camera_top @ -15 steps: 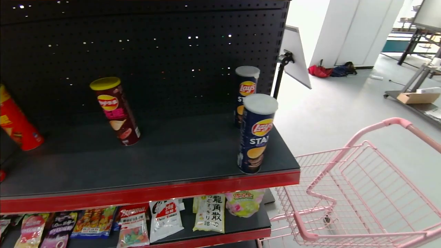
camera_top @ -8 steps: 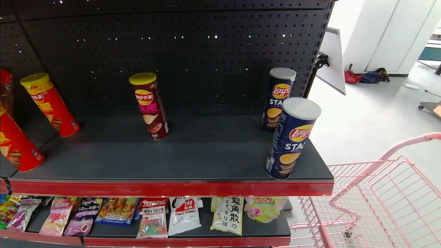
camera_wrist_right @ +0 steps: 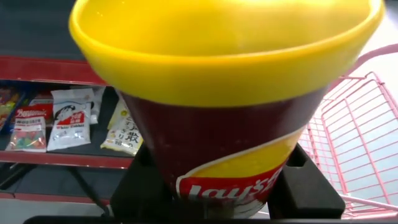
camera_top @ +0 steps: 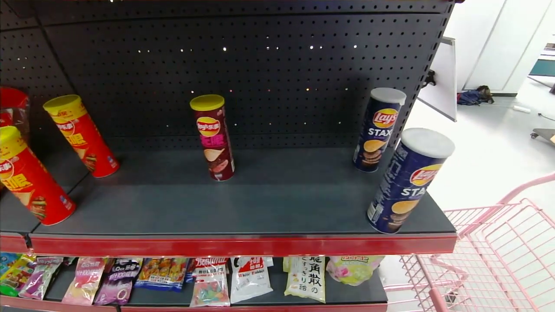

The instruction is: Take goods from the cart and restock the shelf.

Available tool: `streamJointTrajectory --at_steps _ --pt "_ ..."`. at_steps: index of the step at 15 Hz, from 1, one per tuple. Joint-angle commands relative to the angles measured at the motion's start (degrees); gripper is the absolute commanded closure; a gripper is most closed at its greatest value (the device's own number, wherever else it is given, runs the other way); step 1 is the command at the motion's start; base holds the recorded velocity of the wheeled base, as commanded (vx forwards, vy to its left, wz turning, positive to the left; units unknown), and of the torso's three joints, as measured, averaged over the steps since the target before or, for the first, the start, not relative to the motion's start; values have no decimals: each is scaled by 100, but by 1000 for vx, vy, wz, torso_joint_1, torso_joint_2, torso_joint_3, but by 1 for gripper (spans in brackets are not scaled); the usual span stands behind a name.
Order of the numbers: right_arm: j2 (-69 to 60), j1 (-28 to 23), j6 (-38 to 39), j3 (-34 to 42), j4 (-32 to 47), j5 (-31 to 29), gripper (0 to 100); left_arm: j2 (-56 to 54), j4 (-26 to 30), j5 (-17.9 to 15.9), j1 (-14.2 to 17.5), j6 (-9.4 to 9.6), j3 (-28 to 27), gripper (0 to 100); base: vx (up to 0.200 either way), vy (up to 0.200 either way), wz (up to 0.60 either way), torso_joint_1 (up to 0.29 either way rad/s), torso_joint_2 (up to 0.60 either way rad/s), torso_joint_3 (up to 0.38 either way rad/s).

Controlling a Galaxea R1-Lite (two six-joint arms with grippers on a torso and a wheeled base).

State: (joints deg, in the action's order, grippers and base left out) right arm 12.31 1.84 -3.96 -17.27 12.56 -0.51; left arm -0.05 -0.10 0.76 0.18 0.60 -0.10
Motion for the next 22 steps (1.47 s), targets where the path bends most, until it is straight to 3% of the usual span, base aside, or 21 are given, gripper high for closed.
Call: streamJointTrajectory --at_steps 1,13,18,21,22 --pt "-185 0 1 66 10 7 100 5 1 4 -1 2 10 0 0 200 0 12 -2 -7" --pt "-300 0 9 207 10 16 100 5 1 4 -1 2 10 0 0 200 0 -1 4 1" --pt "-335 0 1 233 1 42 100 5 10 4 -1 -16 1 0 0 0 0 0 0 0" --pt "-730 -35 -52 523 -16 1326 100 286 1 -14 -9 46 1 0 0 0 0 0 0 0" --pt "-730 -35 -114 585 -34 1545 100 277 -17 -216 -97 336 -17 0 0 0 0 0 0 0"
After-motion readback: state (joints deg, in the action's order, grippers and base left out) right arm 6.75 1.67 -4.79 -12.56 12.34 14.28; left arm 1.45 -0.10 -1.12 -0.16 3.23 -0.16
